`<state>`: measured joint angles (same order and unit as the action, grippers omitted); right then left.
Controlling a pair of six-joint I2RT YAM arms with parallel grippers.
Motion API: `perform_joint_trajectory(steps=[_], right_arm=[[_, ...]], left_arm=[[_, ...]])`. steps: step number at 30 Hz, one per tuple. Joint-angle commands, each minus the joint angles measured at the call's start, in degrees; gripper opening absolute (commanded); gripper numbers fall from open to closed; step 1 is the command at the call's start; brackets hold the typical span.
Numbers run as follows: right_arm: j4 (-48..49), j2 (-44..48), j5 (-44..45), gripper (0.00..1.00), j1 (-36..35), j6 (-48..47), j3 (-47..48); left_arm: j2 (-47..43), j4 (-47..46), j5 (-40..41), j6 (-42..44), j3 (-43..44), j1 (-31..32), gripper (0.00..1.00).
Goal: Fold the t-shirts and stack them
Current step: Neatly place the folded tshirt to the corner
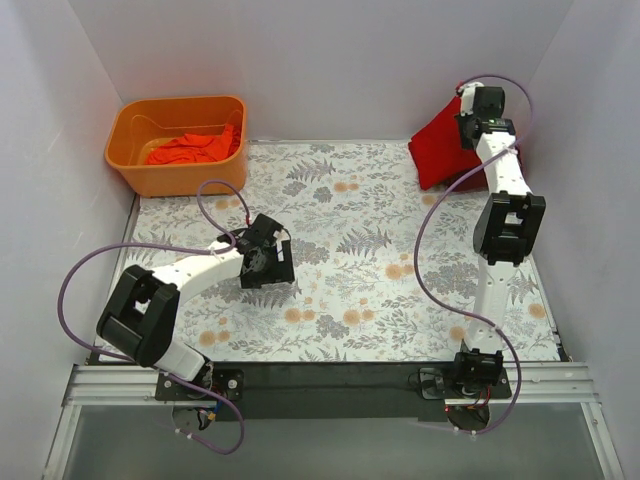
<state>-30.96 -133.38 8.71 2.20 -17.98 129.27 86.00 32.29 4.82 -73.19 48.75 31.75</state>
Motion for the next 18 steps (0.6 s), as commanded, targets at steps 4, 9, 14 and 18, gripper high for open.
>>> perform_joint_trajectory(steps=[4, 9, 14, 18], right_arm=[[9.2, -0.4, -1.4, 0.01, 5.7, 2.5, 1.2], [13.3, -0.8, -2.0, 0.01, 7.4, 2.2, 1.2], [16.0, -2.1, -2.0, 0.01, 8.3, 1.5, 1.1], [16.3, -3.2, -1.4, 0.01, 8.7, 1.6, -0.2]], left_arm=[[0.3, 1.9, -2.0, -0.5, 3.5, 0.1, 0.81], [0.4, 2.4, -2.0, -0.7, 3.1, 0.0, 0.8], [0.8, 2.5, -2.4, -1.1, 3.2, 0.1, 0.8], [0.9, 2.9, -2.4, -1.2, 3.5, 0.1, 0.79]])
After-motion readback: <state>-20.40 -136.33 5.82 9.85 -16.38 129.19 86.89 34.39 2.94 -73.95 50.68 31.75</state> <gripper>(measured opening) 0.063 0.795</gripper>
